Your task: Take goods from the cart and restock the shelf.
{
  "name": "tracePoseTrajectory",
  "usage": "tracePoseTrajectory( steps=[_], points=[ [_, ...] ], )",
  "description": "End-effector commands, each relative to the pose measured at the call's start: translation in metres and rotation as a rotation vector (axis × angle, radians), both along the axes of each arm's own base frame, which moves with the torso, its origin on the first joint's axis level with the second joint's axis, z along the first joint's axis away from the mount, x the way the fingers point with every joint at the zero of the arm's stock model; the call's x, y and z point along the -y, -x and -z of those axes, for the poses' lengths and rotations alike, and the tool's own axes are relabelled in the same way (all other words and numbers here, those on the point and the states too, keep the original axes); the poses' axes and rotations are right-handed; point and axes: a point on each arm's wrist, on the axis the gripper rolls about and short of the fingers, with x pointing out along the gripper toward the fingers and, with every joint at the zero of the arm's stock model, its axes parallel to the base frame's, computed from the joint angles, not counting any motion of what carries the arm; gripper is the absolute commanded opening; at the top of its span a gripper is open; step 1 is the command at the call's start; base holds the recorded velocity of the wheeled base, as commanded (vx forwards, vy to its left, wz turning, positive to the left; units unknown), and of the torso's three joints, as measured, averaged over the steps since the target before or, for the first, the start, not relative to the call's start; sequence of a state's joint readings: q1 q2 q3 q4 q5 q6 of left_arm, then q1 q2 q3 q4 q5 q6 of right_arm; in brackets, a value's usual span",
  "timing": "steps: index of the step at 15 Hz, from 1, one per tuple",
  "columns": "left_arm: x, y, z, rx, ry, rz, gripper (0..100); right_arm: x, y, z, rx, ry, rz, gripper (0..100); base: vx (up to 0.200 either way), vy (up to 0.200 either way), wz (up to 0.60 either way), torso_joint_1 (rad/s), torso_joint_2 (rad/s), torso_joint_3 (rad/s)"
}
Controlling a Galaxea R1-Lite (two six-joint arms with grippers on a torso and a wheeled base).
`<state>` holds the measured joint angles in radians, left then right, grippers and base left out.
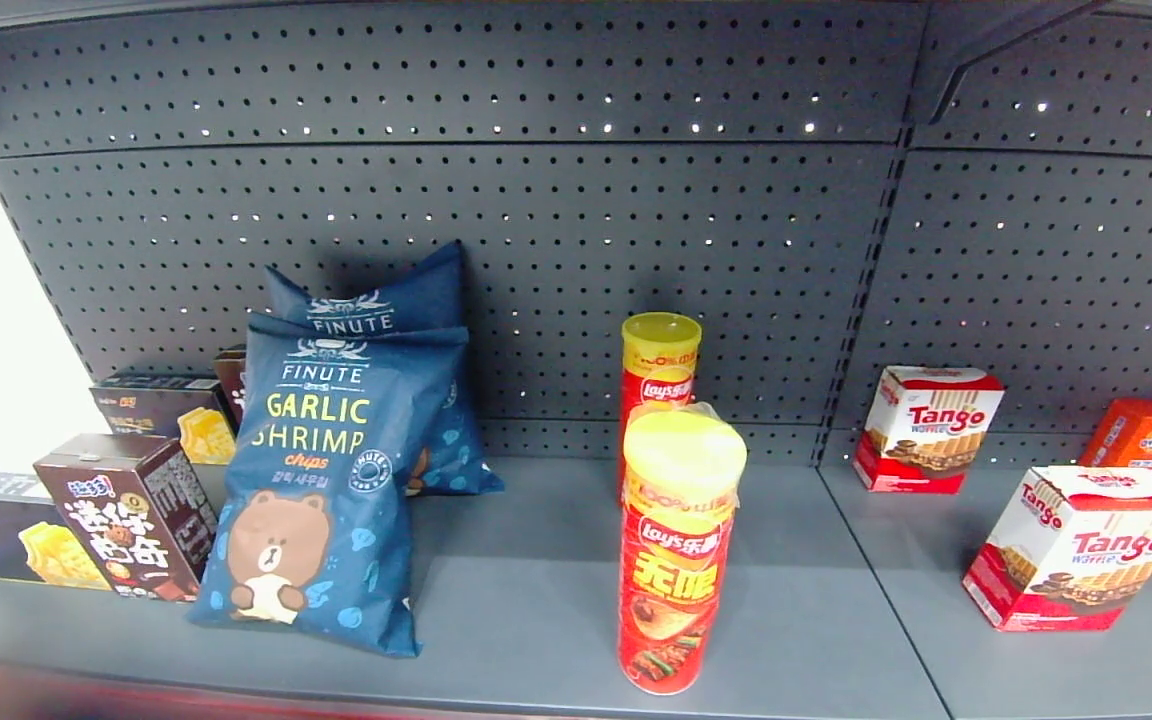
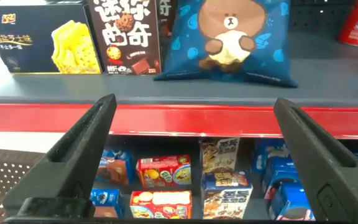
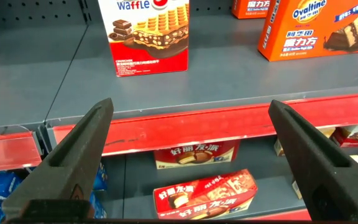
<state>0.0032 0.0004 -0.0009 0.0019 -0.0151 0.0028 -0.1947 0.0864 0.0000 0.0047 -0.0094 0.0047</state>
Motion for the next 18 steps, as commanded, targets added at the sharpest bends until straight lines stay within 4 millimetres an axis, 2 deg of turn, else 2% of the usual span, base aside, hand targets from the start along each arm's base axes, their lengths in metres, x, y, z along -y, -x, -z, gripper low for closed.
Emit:
tracePoseTrajectory(
  steps=[1,4,16,18],
  points=[
    [0.0,0.0,0.0002,0.0,0.001,0.0,100,0.0,-0.0002,0.0,-0.002,0.0,0.0,100,0.0,0.0,0.0,0.0,0.0,0.0],
    [-0.0001,0.0,0.0002,0.0,0.001,-0.004,100,0.0,-0.0002,0.0,-0.002,0.0,0.0,100,-0.133,0.0,0.0,0.002,0.0,0.0],
    [0.0,0.0,0.0002,0.0,0.001,-0.001,100,0.0003,-0.0003,0.0001,-0.006,0.0,-0.032,100,0.0,0.0,0.0,0.0,0.0,0.0],
    [0.0,0.0,0.0002,0.0,0.0,-0.001,100,0.0005,-0.0002,-0.0001,-0.004,0.0,-0.048,100,0.0,0.0,-0.3,0.006,0.0,0.001]
  ],
)
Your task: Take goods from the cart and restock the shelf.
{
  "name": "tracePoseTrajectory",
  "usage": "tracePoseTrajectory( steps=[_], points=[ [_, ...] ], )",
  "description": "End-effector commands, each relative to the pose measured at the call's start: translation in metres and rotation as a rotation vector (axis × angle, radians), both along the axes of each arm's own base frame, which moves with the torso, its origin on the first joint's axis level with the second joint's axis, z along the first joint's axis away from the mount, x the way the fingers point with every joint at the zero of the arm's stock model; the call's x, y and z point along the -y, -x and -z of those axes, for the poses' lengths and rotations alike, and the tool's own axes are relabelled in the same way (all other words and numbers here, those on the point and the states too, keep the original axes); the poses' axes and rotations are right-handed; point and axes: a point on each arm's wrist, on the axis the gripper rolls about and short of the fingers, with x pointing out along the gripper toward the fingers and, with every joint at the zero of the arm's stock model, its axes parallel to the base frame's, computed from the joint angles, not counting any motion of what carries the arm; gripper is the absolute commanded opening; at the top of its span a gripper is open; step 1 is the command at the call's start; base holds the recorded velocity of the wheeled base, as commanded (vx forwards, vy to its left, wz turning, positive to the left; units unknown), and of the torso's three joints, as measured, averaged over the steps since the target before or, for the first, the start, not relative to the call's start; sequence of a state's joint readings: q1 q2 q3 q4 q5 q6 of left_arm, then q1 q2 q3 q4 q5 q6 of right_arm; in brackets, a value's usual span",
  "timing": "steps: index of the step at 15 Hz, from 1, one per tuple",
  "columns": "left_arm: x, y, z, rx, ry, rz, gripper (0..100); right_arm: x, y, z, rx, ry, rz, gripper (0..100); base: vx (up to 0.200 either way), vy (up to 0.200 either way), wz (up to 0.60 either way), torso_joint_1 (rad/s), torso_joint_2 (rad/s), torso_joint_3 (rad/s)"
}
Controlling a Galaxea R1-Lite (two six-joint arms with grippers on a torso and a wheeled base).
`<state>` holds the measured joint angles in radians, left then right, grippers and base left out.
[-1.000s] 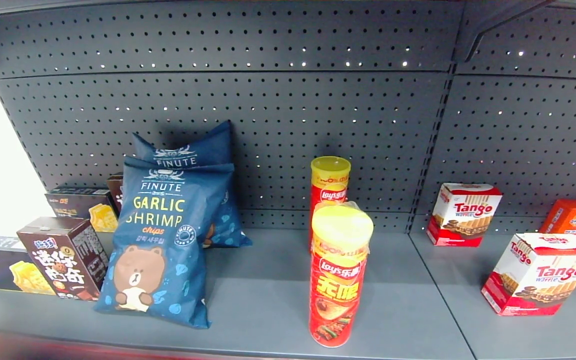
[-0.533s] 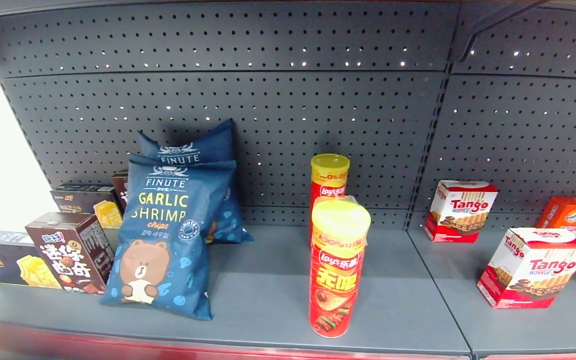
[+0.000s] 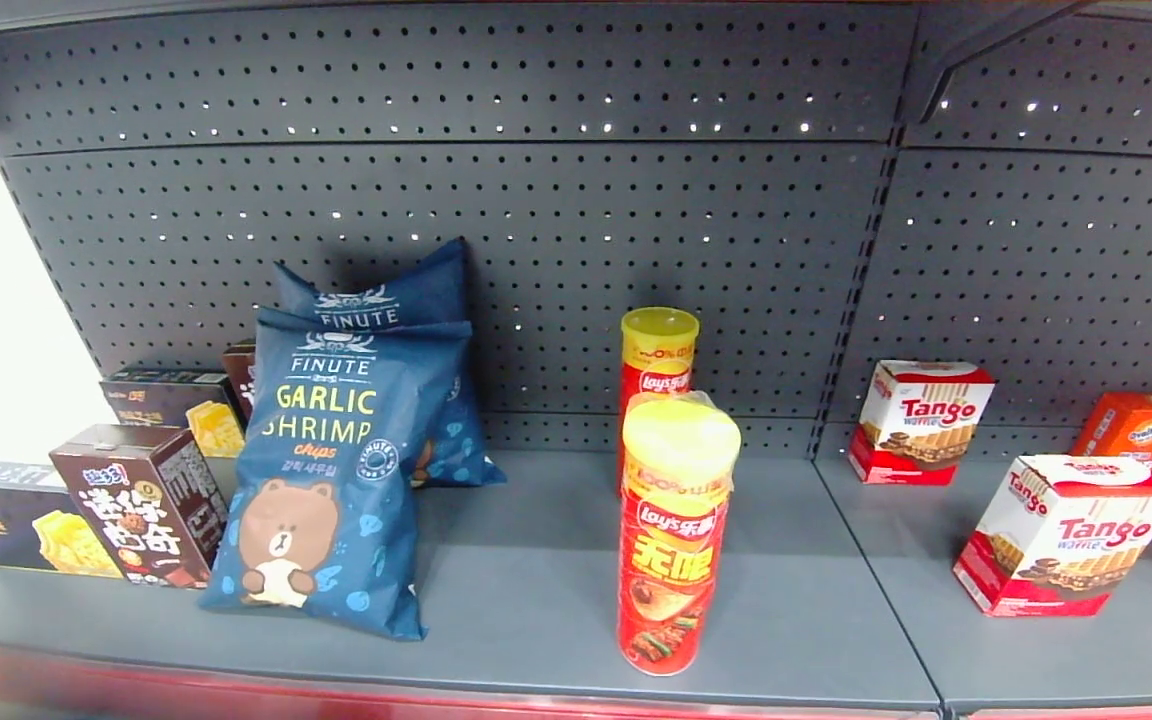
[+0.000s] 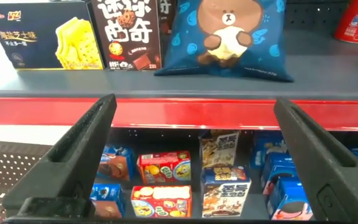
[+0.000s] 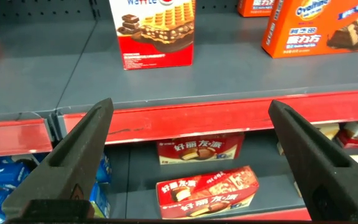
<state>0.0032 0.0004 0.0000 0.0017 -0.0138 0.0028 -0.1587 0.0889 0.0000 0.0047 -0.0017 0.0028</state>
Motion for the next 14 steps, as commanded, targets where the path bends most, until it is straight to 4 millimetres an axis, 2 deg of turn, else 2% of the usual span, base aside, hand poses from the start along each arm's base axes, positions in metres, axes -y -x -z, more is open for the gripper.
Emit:
tracePoseTrajectory(
  steps=[1,14],
  points=[
    [0.0,0.0,0.0,0.001,0.0,0.0,100,0.0001,-0.0001,0.0,-0.001,0.0,-0.002,100,0.0,0.0,0.0,0.0,0.0,0.0],
    [0.0,0.0,0.0,0.001,0.0,0.0,100,0.0001,-0.0001,0.0,-0.001,0.0,-0.001,100,0.0,0.0,0.0,0.0,0.0,0.0]
  ],
)
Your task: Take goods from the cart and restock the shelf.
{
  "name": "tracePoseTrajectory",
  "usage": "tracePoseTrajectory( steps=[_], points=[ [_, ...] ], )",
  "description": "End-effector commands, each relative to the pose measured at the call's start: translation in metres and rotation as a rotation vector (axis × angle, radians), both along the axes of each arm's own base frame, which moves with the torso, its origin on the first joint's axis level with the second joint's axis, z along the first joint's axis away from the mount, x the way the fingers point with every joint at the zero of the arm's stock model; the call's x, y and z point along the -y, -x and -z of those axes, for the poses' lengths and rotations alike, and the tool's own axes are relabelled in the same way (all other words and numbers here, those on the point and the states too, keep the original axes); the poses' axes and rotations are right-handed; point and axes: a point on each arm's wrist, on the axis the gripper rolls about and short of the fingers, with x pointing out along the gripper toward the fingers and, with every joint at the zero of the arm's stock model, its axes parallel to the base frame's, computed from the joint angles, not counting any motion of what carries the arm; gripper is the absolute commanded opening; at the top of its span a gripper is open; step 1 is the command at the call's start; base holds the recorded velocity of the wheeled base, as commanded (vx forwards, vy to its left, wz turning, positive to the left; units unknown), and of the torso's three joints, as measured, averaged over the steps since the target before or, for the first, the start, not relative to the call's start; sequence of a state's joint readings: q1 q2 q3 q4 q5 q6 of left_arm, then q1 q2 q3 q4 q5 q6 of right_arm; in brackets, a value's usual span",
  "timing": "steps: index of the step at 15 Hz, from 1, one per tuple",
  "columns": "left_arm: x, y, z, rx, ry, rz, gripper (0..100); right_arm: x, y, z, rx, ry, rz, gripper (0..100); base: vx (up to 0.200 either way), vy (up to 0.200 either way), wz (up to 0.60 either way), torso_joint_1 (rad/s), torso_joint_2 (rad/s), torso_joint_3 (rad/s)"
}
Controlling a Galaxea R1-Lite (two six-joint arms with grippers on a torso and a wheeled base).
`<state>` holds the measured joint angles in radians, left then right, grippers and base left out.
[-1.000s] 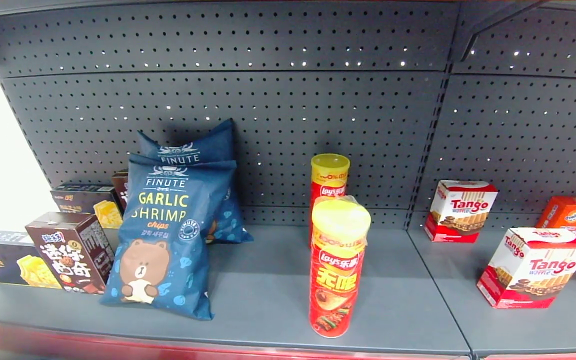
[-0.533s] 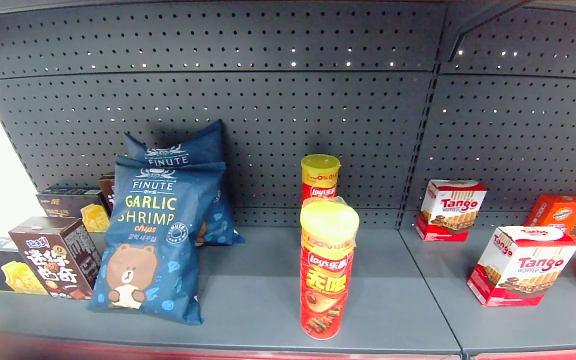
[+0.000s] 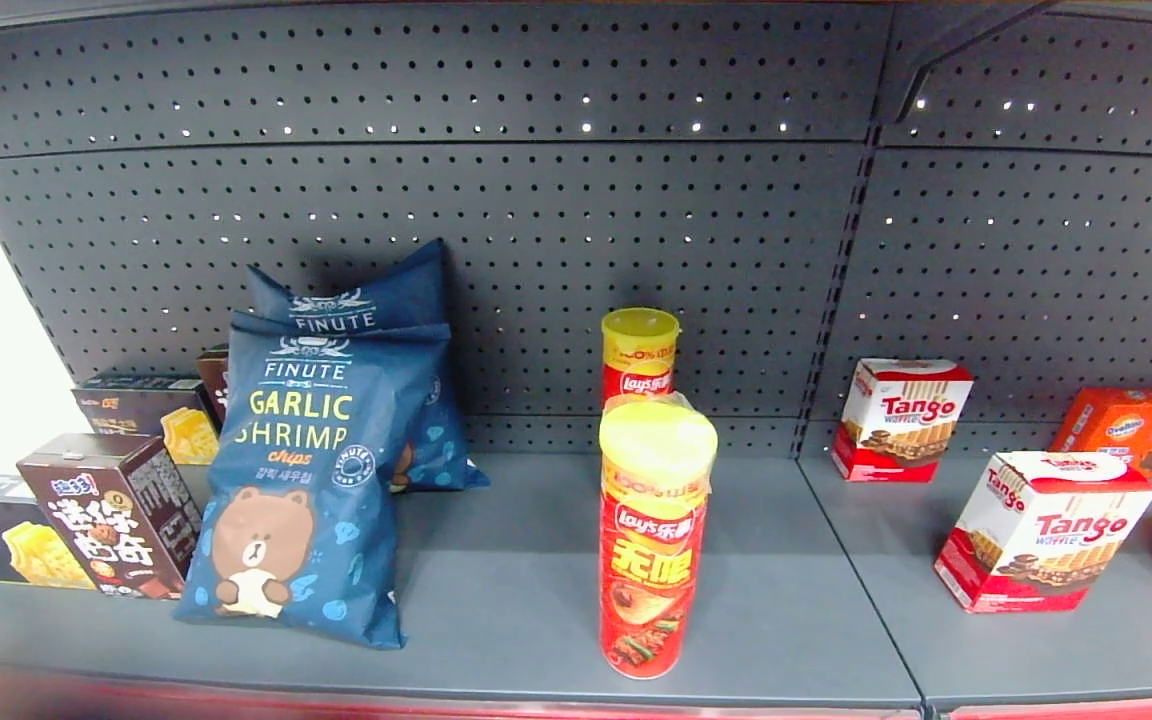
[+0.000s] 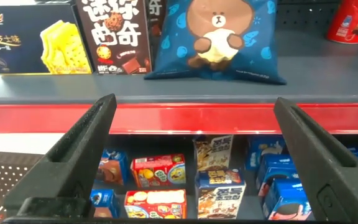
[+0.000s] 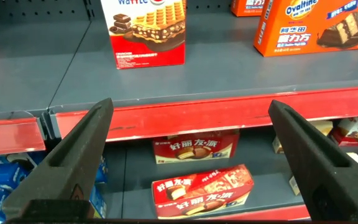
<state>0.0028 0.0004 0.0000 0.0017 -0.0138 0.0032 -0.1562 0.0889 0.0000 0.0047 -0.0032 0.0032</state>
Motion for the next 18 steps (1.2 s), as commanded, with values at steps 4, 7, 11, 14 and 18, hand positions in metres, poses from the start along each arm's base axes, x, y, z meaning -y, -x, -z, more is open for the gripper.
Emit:
tracePoseTrajectory(
  steps=[4,7,11,14,18],
  points=[
    [-0.0002,0.0,0.0,0.001,0.005,-0.01,100,0.0,-0.0001,0.0,-0.001,0.0,0.0,100,0.0,0.0,0.0,0.0,0.0,0.0],
    [-0.0001,0.0,0.0,0.001,-0.001,-0.003,100,0.0016,0.0006,0.0001,0.002,0.0,-0.1,100,0.0,0.0,0.0,0.0,0.0,0.0],
    [-0.0001,0.0,0.0,0.001,0.003,-0.005,100,0.0026,0.0069,0.0014,0.092,0.006,-0.156,100,0.0,0.0,0.0,0.0,0.0,0.0],
    [-0.0001,0.0,0.0,0.001,0.0,-0.003,100,0.0025,0.0069,0.0012,0.094,0.006,-0.155,100,0.0,0.0,0.0,0.0,0.0,0.0],
    [-0.0001,0.0,0.0,0.001,0.002,-0.005,100,0.0027,0.0069,0.0014,0.092,0.009,-0.144,100,0.0,0.0,0.0,0.0,0.0,0.0]
  ],
)
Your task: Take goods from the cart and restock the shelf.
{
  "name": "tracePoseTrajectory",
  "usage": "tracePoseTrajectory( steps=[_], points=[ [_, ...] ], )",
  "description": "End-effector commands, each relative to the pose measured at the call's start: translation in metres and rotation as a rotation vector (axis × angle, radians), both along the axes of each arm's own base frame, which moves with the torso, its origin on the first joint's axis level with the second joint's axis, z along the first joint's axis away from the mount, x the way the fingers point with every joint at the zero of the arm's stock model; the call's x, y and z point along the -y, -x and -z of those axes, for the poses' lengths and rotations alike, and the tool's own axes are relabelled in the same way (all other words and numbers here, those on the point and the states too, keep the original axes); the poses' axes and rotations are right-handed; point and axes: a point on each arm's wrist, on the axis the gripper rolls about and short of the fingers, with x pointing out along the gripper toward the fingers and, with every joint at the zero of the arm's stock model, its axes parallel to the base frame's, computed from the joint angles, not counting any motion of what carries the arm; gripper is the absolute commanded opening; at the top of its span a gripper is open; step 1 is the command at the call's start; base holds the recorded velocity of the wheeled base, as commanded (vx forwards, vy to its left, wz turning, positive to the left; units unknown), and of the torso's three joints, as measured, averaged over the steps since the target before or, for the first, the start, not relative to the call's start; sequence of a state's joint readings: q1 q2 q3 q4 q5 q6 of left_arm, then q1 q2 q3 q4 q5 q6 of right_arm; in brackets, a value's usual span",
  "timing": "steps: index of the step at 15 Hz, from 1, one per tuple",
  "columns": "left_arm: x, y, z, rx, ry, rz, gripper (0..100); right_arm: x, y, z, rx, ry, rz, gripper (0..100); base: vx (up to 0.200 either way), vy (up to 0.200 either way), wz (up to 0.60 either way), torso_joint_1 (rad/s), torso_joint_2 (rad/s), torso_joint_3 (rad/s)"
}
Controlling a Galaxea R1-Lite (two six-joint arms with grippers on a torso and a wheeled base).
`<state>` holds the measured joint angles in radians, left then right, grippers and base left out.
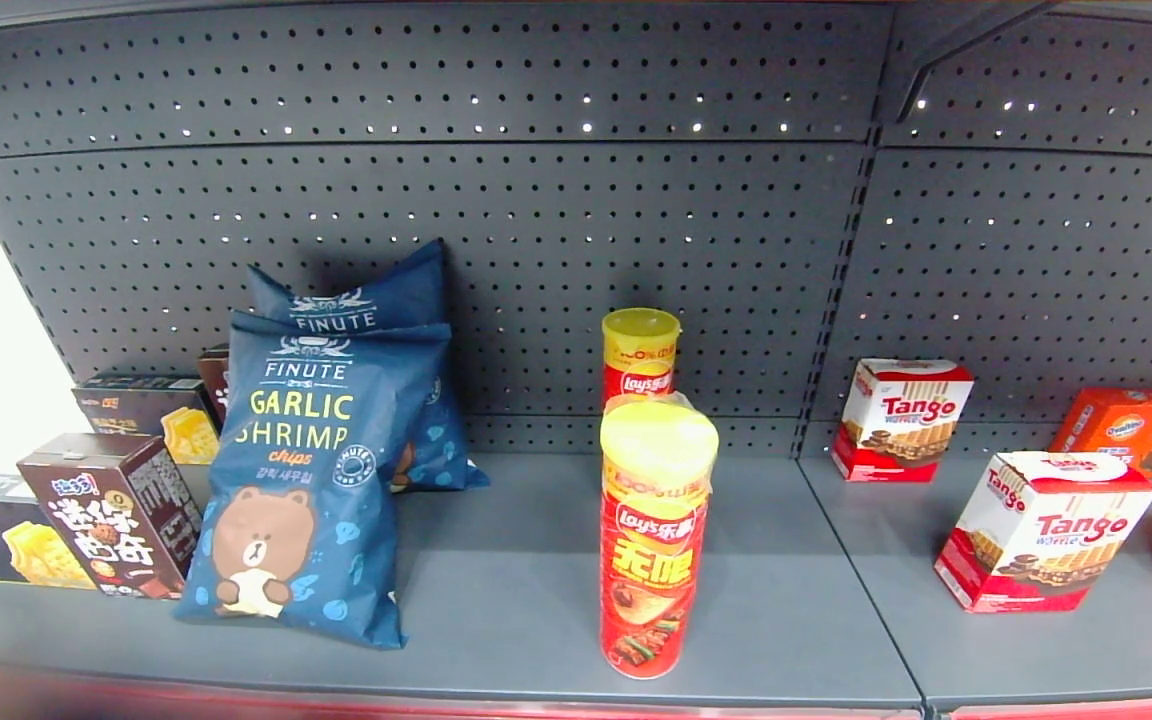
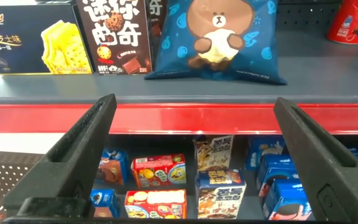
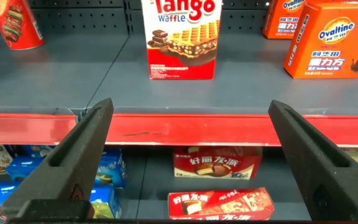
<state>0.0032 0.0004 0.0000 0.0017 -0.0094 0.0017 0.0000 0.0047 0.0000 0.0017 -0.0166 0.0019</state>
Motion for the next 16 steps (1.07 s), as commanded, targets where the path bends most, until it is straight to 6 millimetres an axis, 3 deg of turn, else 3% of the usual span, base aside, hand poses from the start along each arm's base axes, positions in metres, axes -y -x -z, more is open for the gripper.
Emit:
tracePoseTrajectory(
  steps=[1,16],
  points=[
    [0.0,0.0,0.0,0.001,0.0,0.0,100,0.0004,0.0004,0.0001,0.005,0.002,0.019,100,0.0,0.0,0.0,0.0,0.0,0.0],
    [0.0,0.0,0.0,0.001,0.0,0.001,100,0.0006,0.0004,0.0001,0.005,-0.001,0.026,100,0.0,0.0,0.0,0.0,0.0,0.0]
  ],
)
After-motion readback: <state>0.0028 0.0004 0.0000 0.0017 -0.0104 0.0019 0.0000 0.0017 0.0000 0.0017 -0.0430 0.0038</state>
